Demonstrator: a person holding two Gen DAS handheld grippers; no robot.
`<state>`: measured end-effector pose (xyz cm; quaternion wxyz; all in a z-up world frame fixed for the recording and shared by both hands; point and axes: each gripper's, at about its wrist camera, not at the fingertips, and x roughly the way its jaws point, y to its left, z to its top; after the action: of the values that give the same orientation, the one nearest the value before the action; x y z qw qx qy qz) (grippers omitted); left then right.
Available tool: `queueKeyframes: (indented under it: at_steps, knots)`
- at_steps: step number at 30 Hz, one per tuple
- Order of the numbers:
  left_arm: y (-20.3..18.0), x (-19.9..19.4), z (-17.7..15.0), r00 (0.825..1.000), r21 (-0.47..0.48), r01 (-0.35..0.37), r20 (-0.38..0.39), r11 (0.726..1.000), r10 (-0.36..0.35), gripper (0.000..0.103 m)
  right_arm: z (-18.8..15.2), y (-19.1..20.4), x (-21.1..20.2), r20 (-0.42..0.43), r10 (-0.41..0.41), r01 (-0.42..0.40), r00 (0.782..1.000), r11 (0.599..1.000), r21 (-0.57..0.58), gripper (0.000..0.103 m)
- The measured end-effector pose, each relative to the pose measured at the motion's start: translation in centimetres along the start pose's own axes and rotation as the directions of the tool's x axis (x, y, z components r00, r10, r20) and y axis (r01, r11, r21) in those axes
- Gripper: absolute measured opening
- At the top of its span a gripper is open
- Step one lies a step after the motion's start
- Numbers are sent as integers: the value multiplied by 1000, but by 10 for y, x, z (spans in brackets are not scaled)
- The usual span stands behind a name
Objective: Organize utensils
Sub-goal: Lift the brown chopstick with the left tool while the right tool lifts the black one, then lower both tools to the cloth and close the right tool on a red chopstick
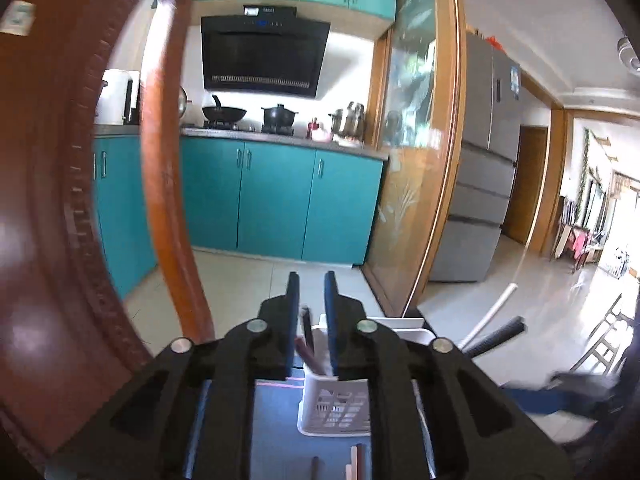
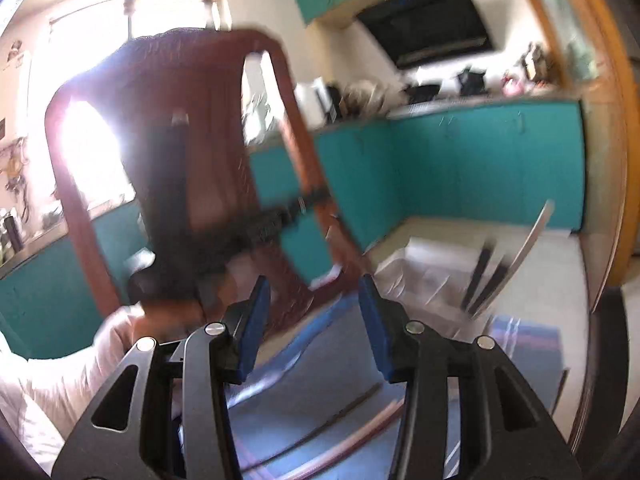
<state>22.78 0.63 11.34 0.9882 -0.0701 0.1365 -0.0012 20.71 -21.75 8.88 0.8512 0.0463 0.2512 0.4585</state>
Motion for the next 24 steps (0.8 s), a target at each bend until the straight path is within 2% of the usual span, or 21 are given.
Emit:
queueKeyframes:
  at_steps: [3, 4, 6, 7, 8, 10, 13, 16, 17, 18, 19, 21, 23, 24]
  knots:
    - [9, -23, -6, 999, -21, -13, 47, 1000, 14, 21, -16, -6, 30, -146, -95, 95, 985, 995, -3, 46]
    - [13, -29, -11, 998, -33, -23, 63, 999, 25, 23, -25, -14, 46, -214, -157, 162, 964, 987, 7, 46]
    - [19, -33, -23, 997, -44, -31, 69, 999, 34, 29, -44, -32, 74, -324, -270, 295, 907, 955, 28, 46]
    - [22, -30, -30, 998, -40, -36, 49, 999, 38, 31, -57, -44, 91, -388, -342, 383, 856, 923, 32, 46]
    - [23, -26, -37, 999, -37, -44, 22, 998, 45, 32, -67, -53, 103, -429, -377, 434, 821, 900, 42, 46]
    - [27, -14, -54, 998, -47, -52, -48, 998, 50, 32, -83, -64, 121, -482, -383, 471, 788, 879, 71, 45]
    - [34, 0, -74, 988, -62, -73, -142, 995, 63, 32, -95, -63, 142, -496, -398, 487, 772, 872, 58, 45]
    - [38, 9, -87, 976, -72, -64, -214, 995, 47, 32, -107, -62, 160, -518, -442, 529, 732, 848, 23, 45]
    - [38, 11, -90, 972, -65, -61, -232, 996, 44, 34, -110, -62, 162, -509, -449, 536, 734, 844, 27, 43]
    - [37, 12, -94, 969, -52, -63, -242, 997, 49, 37, -111, -59, 163, -503, -469, 546, 726, 838, 7, 31]
    - [36, 13, -97, 967, -42, -65, -249, 997, 53, 39, -111, -57, 164, -506, -474, 548, 721, 837, -4, 29]
    - [34, 15, -105, 960, -20, -66, -276, 998, 57, 39, -111, -58, 160, -522, -445, 544, 727, 838, 43, 25]
    - [32, 19, -115, 948, 3, -62, -314, 998, 60, 39, -108, -61, 152, -520, -422, 538, 743, 838, 89, 9]
    - [30, 21, -121, 941, 17, -61, -333, 998, 64, 39, -106, -64, 147, -524, -404, 533, 750, 838, 118, 7]
